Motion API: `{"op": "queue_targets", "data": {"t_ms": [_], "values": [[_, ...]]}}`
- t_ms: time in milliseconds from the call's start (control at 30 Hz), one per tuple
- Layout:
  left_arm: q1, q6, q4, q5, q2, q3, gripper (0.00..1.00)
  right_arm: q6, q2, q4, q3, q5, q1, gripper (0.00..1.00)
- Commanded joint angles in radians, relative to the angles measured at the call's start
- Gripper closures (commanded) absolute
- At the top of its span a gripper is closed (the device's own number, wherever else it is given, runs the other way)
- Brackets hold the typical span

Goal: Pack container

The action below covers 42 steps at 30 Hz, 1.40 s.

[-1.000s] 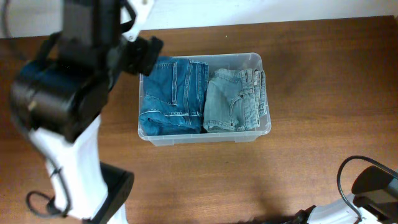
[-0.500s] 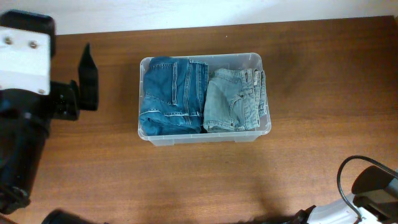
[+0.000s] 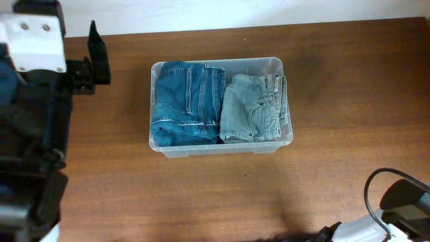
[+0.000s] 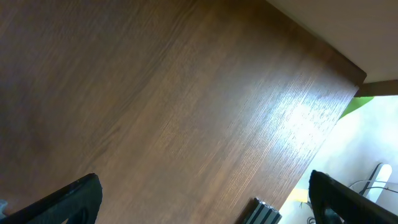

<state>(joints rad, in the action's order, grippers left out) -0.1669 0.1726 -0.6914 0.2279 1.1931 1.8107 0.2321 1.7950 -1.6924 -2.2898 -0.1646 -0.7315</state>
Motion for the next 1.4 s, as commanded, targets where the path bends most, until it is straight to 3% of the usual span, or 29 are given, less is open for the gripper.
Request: {"op": "queue_targets", "data": {"t_ms": [0,233,433,833,1367], "values": [[0.085,-0.007,0.149,-0.161,-0.098,-0.222,0.00,0.000,-0.018,-0.006,0.003,-0.015,-0.002,0.02],[0.205,-0.007,0.547,-0.289,-0.237,-0.653,0.00,0.000,-0.018,-0.006,0.003,-0.015,-0.002,0.02],[0.243,0.001,0.764,-0.288,-0.388,-0.965,0.00,0.000,-0.018,-0.006,0.003,-0.015,-0.002,0.02],[0.273,0.001,0.918,-0.273,-0.702,-1.382,0.00,0.000,-0.018,-0.006,0.003,-0.015,-0.002,0.02],[0.273,0.001,0.916,-0.239,-1.031,-1.717,0.00,0.000,-0.018,-0.006,0.003,-0.015,-0.002,0.02]]}}
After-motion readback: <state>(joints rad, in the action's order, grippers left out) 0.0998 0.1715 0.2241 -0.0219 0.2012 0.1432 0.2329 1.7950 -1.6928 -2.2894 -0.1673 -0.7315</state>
